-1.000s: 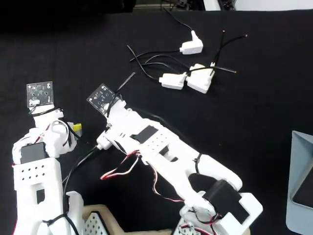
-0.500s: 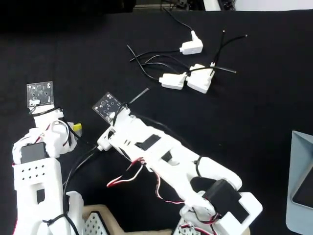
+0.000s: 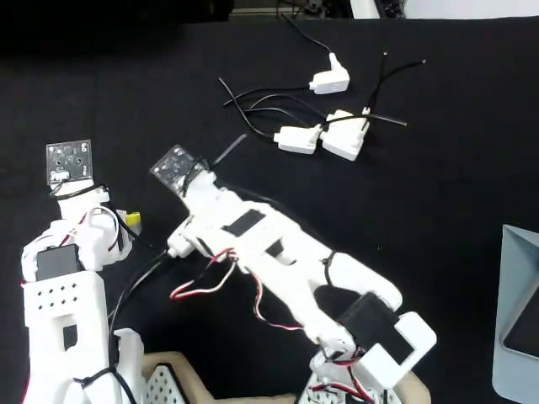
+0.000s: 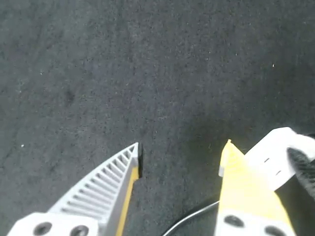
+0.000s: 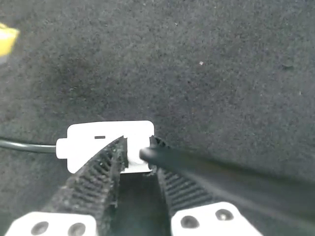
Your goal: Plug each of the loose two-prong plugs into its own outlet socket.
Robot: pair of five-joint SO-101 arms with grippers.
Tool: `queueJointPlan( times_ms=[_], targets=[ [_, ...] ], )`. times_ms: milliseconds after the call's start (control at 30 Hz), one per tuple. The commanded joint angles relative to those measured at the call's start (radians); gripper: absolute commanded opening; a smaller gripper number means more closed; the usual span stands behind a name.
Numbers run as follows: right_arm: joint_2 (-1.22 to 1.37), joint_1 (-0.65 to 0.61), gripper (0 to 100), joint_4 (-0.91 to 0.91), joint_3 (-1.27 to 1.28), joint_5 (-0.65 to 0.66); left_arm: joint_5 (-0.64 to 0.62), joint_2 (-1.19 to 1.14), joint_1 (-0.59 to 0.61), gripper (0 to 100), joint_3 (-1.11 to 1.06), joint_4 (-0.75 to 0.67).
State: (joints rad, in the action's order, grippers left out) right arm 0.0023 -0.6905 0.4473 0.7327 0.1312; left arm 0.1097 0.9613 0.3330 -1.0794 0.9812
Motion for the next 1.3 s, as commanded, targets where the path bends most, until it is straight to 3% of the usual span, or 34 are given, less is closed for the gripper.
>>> queueJointPlan(
  times_ms=[0, 200, 400, 500, 600, 767, 1067, 1267],
  targets=[
    [-0.059, 0.152, 1.1, 0.020, -0.004, 0.002, -0.011, 0.018, 0.008, 26, 0.004, -0.009],
    [-0.148, 0.396, 1.1, -0.058, -0.005, 0.000, -0.011, 0.018, 0.008, 26, 0.002, -0.009],
    [-0.099, 0.552, 1.5, -0.114, -0.099, -0.008, -0.011, 0.026, 0.008, 26, -0.013, -0.017],
    [-0.004, 0.601, 8.3, -0.106, -0.202, -0.115, -0.009, 0.026, 0.007, 27, -0.016, -0.017],
    [0.074, 0.609, 13.8, -0.008, -0.308, -0.181, -0.006, 0.026, 0.002, 27, -0.018, -0.014],
    [0.033, 0.605, 13.8, 0.173, -0.381, -0.227, -0.009, 0.028, -0.001, 27, -0.012, -0.011],
    [-0.400, 0.496, 13.8, 0.465, -0.228, -0.258, -0.012, 0.044, -0.004, 26, 0.036, -0.009],
    [-0.705, 0.388, 13.7, 0.532, -0.010, -0.256, -0.074, 0.261, -0.013, 26, 0.036, 0.074]
  ],
)
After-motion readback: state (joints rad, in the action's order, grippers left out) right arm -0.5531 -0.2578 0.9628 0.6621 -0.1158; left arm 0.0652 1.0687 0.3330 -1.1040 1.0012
